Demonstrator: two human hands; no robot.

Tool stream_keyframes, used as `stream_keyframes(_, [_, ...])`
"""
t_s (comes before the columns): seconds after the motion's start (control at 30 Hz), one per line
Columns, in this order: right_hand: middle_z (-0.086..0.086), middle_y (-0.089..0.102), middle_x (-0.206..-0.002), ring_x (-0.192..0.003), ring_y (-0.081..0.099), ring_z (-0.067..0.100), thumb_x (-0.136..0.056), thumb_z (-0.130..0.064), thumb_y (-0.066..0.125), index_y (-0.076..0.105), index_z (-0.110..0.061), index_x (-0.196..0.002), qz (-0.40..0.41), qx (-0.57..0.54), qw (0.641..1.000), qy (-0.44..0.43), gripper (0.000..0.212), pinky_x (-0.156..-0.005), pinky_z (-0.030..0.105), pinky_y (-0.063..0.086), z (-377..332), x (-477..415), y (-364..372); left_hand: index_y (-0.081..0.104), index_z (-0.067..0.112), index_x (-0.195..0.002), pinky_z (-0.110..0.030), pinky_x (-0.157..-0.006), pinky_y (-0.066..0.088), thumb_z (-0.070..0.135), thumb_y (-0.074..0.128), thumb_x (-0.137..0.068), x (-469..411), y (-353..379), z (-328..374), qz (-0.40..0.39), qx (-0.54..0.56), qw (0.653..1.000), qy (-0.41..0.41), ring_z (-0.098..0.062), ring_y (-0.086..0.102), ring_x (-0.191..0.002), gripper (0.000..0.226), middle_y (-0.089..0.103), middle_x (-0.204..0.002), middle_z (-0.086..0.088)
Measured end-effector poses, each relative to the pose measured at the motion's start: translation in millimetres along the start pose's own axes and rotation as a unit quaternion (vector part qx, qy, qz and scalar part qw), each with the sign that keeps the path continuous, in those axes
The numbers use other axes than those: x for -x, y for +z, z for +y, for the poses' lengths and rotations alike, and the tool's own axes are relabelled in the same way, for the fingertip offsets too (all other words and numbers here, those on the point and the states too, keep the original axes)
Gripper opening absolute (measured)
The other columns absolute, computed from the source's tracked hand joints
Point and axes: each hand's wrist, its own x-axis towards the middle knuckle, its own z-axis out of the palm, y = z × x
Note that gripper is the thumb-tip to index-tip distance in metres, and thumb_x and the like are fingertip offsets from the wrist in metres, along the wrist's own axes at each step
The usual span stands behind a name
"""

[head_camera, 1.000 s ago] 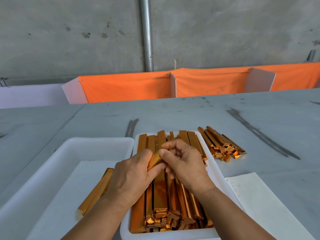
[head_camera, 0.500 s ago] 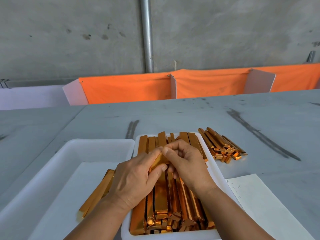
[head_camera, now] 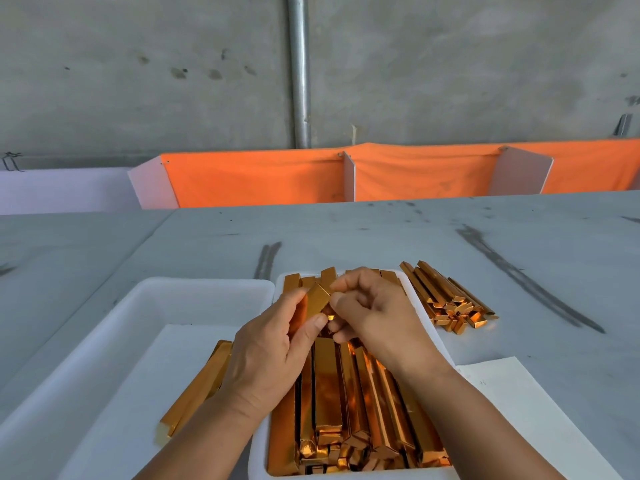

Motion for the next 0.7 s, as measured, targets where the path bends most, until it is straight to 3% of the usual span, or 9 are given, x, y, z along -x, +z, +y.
stream_keyframes(0.23, [0.001,0.069,-0.078,-0.073,0.067,0.022,-0.093,-0.006,0.062,0.069,-0.021,-0.089,0.05,0.043,0.99,-0.122,0.017,-0.065,0.04,0.06,5.1,-2.9,19.8,0.048,0.021,-0.122,-0.01,-0.048,0.037,0.066,0.035,-0.086,-0.3,0.1,-0.8,0.005,0.012,0.999,-0.038,-0.004,0.053,-0.054,0.059,0.05,-0.067,0.016])
stream_keyframes(0.33, [-0.003,0.069,-0.082,-0.074,0.067,0.014,-0.089,-0.012,0.065,0.067,-0.021,-0.096,0.055,-0.008,0.989,-0.138,0.012,-0.066,0.029,0.057,9.1,-1.1,24.5,0.046,0.022,-0.123,-0.013,-0.052,0.045,0.067,0.037,-0.085,-0.3,-0.5,-0.5,0.007,0.039,0.998,-0.043,-0.005,0.059,-0.059,0.06,0.057,-0.074,0.014])
stream_keyframes(0.43, [-0.007,0.07,-0.086,-0.077,0.067,0.009,-0.083,-0.021,0.069,0.064,-0.026,-0.102,0.063,-0.022,0.986,-0.152,0.02,-0.069,0.026,0.057,10.8,-0.1,26.3,0.046,0.019,-0.125,-0.029,-0.06,0.057,0.064,0.04,-0.086,-0.6,-0.9,0.6,0.015,0.064,0.997,-0.031,-0.006,0.065,-0.071,0.06,0.065,-0.087,0.008])
stream_keyframes(0.57, [-0.011,0.07,-0.091,-0.08,0.067,0.011,-0.081,-0.023,0.072,0.062,-0.034,-0.102,0.067,0.002,0.981,-0.18,0.026,-0.071,0.022,0.056,10.4,1.6,28.6,0.044,0.018,-0.128,-0.038,-0.069,0.059,0.058,0.044,-0.088,-0.6,-0.9,3.4,0.015,0.098,0.995,-0.021,-0.01,0.069,-0.087,0.057,0.068,-0.103,0.004])
stream_keyframes(0.7, [-0.015,0.067,-0.09,-0.084,0.064,0.002,-0.083,-0.021,0.074,0.064,-0.031,-0.105,0.078,0.052,0.974,-0.204,0.026,-0.071,0.013,0.05,11.5,1.3,30.4,0.044,0.014,-0.127,-0.039,-0.069,0.059,0.055,0.043,-0.088,-1.0,-1.4,5.0,0.011,0.094,0.995,-0.016,-0.013,0.068,-0.088,0.057,0.067,-0.103,0.001])
